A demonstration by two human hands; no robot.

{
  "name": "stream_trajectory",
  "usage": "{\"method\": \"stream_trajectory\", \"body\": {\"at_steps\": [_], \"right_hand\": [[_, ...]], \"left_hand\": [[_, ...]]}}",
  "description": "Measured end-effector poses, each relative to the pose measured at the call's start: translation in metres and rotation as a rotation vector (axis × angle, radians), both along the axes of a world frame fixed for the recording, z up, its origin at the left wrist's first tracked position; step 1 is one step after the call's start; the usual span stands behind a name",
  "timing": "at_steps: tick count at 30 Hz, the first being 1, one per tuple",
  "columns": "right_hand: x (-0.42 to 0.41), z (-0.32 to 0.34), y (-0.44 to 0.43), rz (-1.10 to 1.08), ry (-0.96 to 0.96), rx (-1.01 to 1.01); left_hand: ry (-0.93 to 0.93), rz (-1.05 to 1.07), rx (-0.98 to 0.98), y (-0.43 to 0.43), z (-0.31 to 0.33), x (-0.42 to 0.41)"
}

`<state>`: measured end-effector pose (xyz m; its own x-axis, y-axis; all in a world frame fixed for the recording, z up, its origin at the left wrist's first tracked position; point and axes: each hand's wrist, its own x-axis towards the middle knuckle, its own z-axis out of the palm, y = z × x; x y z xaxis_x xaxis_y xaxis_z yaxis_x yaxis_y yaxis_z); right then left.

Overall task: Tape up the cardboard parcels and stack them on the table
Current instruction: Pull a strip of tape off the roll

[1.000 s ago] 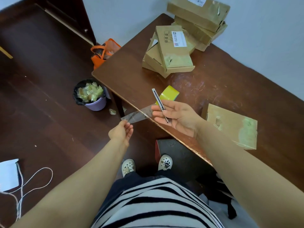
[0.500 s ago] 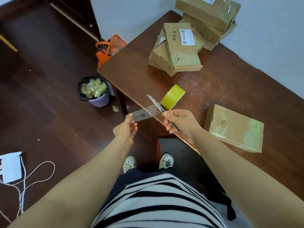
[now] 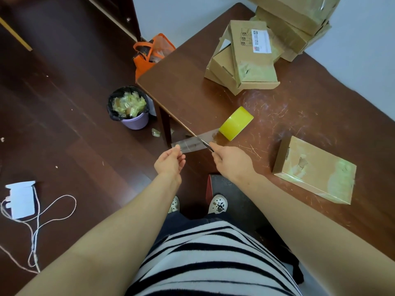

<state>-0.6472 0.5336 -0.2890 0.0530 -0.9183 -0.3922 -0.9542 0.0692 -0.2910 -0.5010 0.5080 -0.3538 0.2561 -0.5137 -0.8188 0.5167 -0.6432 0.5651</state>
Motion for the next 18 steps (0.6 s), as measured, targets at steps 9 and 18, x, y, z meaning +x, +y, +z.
{"method": "stream_trajectory", "body": {"at_steps": [9,18], "right_hand": [[0.013,-0.018,-0.016,0.122,0.246,0.059],[-0.031,-0.023,0.019,-0.099,0.045,0.027]], "left_hand": [[-0.012,0.003,-0.017,0.0,-0.001,0.001],[-0.013,-0.044,-0.051,-0.005,-0.003,0.008]]}}
